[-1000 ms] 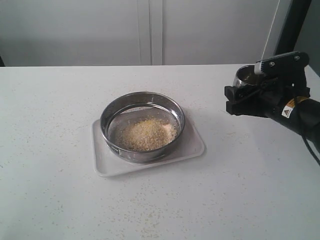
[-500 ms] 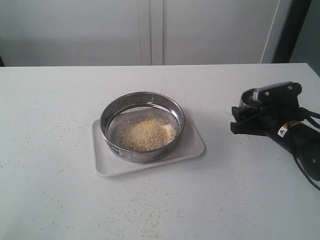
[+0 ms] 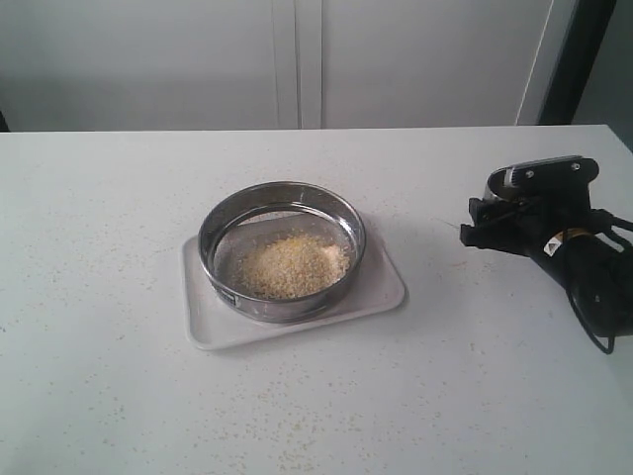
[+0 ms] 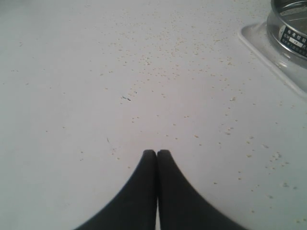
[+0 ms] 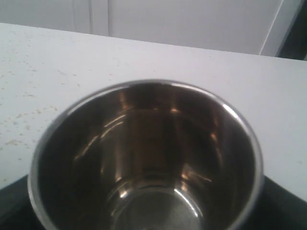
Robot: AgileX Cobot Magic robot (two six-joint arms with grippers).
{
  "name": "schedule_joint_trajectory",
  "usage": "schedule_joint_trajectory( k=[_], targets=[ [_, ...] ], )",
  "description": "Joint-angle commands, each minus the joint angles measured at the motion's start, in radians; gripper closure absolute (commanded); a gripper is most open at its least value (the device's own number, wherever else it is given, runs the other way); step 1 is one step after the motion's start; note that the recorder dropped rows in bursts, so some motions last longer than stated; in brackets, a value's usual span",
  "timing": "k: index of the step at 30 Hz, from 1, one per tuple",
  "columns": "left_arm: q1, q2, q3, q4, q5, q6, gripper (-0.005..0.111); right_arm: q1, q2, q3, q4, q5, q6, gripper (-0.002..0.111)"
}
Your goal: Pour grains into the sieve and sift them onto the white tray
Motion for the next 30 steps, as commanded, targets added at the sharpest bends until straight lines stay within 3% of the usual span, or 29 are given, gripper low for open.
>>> schedule_joint_trajectory(
  k=[1,16,21,30],
  targets=[
    [-0.006,-0.004,0.002,-0.011,0.001,0.0,0.107,-0.005,0.05,-0.034,0.024,-0.015,-0.005,0.108],
    [-0.006,-0.004,0.002,-0.011,0.001,0.0,0.107,-0.005,0.115,-0.04,0.024,-0.03,-0.005,0.106],
    [-0.006,-0.004,0.002,-0.011,0.001,0.0,0.107,-0.005,0.115,-0.04,0.024,-0.032,-0.005,0.091],
    [-0.006,-0.004,0.002,-0.011,0.001,0.0,0.107,-0.005,0.115,-0.04,0.022,-0.029,-0.005,0.046]
  ],
)
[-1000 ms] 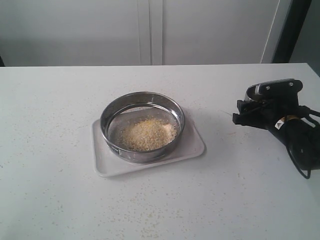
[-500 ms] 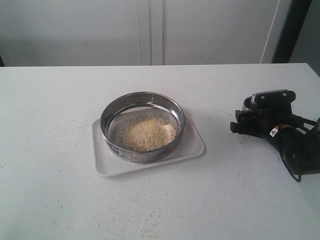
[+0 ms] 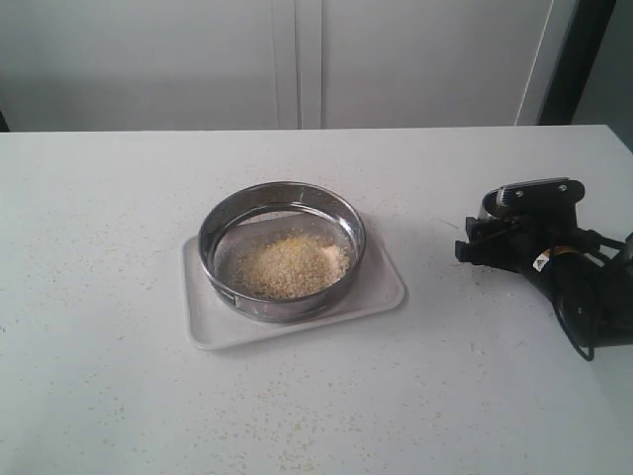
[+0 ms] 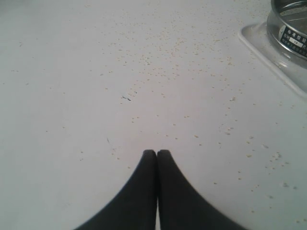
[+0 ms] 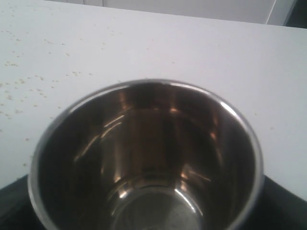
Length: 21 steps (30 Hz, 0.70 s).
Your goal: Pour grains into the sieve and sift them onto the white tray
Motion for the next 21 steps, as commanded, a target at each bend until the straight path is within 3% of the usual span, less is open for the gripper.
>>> schedule_joint_trajectory(
  k=[1,5,21],
  targets=[
    [-0.006,-0.004,0.002,-0.011,0.001,0.0,0.107,-0.005,0.001,-0.002,-0.001,0.001,-0.005,0.041],
    [-0.006,-0.004,0.002,-0.011,0.001,0.0,0.107,-0.005,0.001,-0.002,-0.001,0.001,-0.005,0.032],
    [-0.006,-0.004,0.002,-0.011,0.001,0.0,0.107,-0.005,-0.014,-0.002,-0.001,-0.001,-0.005,0.031]
  ],
)
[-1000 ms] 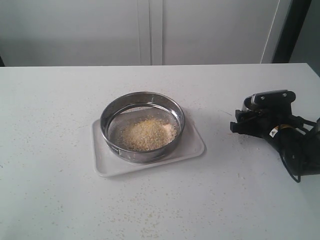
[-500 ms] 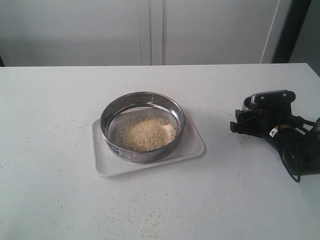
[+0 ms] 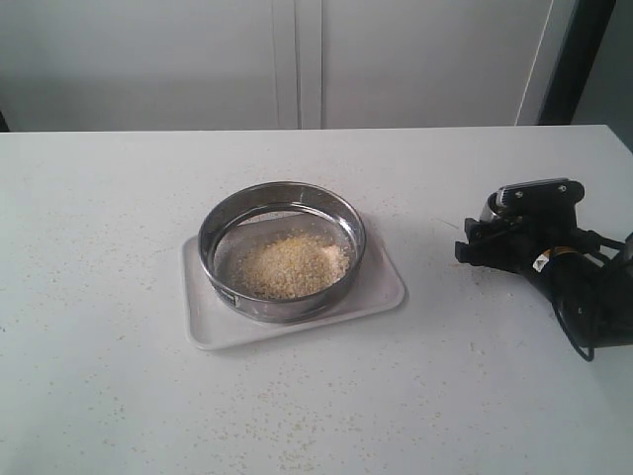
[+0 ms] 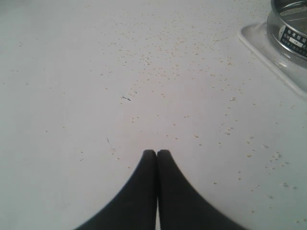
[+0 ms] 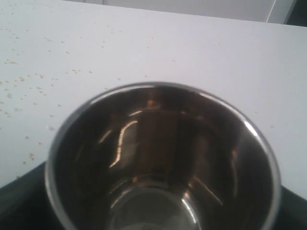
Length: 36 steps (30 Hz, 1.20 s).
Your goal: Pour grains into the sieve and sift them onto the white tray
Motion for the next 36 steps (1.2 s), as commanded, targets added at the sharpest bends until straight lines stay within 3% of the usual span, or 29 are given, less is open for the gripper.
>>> schedule_joint_trajectory(
  k=[1,14,36],
  targets=[
    [-0.006,-0.004,0.002,-0.011,0.001,0.0,0.107,-0.005,-0.019,-0.002,-0.001,-0.005,-0.005,0.031],
    [-0.006,-0.004,0.002,-0.011,0.001,0.0,0.107,-0.005,-0.025,-0.002,-0.001,0.01,-0.005,0.012],
    [-0.006,-0.004,0.002,-0.011,0.001,0.0,0.107,-0.005,-0.044,-0.002,-0.001,0.006,-0.005,0.012]
  ],
)
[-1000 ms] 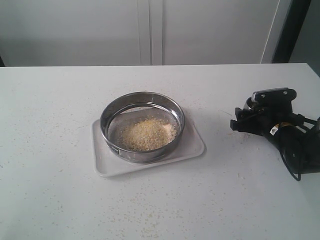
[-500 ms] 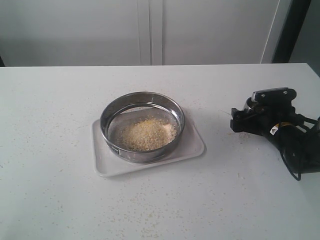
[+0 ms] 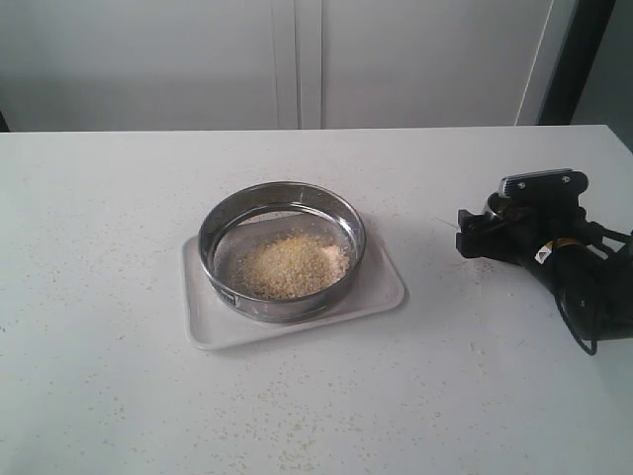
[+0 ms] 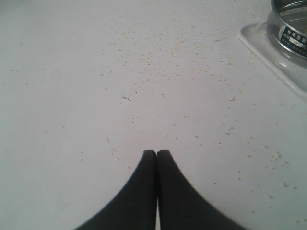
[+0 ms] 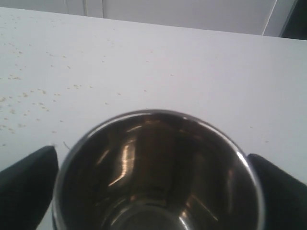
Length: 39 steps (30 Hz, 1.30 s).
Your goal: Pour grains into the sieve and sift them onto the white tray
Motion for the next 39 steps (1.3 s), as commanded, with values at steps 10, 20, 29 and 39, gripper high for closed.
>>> schedule_joint_trajectory(
  k=[10,20,29,39],
  targets=[
    [-0.006,-0.004,0.002,-0.011,0.001,0.0,0.107,-0.005,-0.087,0.0,-0.001,-0.004,-0.005,0.012],
    [-0.006,-0.004,0.002,-0.011,0.001,0.0,0.107,-0.005,-0.174,0.0,-0.001,-0.004,-0.005,0.012],
    [-0.006,-0.004,0.002,-0.011,0.001,0.0,0.107,-0.005,-0.237,0.0,-0.001,0.035,-0.005,0.012],
    [-0.006,-0.004,0.002,-0.011,0.001,0.0,0.107,-0.005,-0.292,0.0,-0.001,0.058,-0.005,0.012]
  ],
)
